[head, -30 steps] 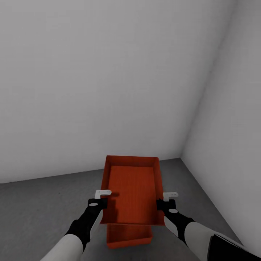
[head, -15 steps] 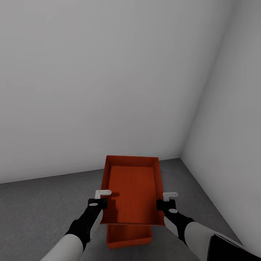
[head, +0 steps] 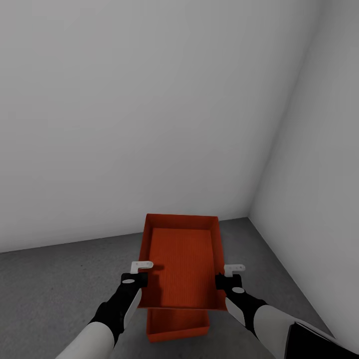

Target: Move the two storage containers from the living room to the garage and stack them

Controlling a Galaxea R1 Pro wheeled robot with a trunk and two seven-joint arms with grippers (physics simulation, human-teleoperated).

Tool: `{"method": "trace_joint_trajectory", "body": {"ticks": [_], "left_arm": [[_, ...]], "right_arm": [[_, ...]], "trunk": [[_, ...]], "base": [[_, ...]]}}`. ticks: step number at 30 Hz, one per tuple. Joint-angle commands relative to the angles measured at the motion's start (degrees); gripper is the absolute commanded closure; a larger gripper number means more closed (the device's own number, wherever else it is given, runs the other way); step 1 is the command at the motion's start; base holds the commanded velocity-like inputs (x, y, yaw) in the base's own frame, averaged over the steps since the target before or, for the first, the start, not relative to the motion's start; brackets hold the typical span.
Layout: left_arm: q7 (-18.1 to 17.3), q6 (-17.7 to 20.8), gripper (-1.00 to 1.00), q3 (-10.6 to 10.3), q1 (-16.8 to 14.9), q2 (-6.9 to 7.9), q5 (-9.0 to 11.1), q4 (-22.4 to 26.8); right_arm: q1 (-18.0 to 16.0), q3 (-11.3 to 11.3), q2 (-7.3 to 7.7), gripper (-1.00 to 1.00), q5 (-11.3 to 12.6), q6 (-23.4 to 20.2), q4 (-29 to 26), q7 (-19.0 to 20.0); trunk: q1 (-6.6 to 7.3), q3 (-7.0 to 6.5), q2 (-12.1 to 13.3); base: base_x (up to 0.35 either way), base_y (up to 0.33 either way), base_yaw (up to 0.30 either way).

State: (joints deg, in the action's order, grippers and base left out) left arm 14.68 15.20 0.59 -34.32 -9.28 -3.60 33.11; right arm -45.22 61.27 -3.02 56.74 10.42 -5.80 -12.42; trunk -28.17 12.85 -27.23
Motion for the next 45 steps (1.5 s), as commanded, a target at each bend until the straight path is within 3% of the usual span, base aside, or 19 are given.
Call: {"method": "trace_joint_trajectory", "body": {"ticks": [1, 45], "left_arm": [[0.38, 0.54, 1.0, 0.21, -0.05, 0.05, -1.24, 0.2], [0.4, 0.54, 1.0, 0.21, -0.05, 0.05, -1.24, 0.2]], "right_arm": [[-0.04, -0.19, 0.12, 1.0, 0.57, 0.14, 0.78, -0.15], [-0.04, -0.19, 0.12, 1.0, 0.57, 0.16, 0.76, -0.15]], "trunk": [[-0.03, 0.1, -0.1], [-0.03, 0.1, -0.1]], "base": [[0.0, 0.0, 0.0], [0.0, 0.0, 0.0]]}}
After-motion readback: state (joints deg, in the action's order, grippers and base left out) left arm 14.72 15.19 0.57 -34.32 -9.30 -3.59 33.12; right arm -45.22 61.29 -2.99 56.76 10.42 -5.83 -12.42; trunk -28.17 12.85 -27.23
